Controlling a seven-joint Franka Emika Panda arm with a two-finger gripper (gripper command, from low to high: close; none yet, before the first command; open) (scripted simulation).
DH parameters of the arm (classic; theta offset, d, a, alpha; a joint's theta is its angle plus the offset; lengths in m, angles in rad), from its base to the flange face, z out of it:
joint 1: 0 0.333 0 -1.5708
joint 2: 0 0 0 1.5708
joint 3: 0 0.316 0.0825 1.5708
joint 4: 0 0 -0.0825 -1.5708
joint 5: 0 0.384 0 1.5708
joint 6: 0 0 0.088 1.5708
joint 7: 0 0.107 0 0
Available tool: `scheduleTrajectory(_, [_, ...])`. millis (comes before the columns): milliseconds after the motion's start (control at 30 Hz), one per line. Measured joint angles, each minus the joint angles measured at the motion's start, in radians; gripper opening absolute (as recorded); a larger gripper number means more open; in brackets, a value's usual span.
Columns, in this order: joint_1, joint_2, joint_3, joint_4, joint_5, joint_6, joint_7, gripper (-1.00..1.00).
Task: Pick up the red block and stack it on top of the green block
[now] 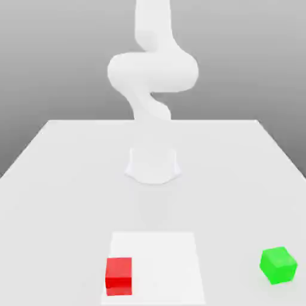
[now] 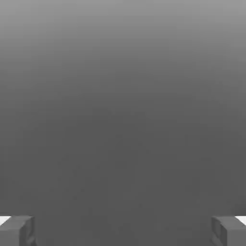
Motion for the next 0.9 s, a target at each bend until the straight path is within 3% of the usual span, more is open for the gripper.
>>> scheduleTrajectory(567, [-0.007,0.623,-0.084,-0.149,0.033,0.259,-0.154,0.00])
scheduleTrajectory(900, [-0.051,0.985,-0.070,-0.194,0.067,0.455,-0.233,0.00])
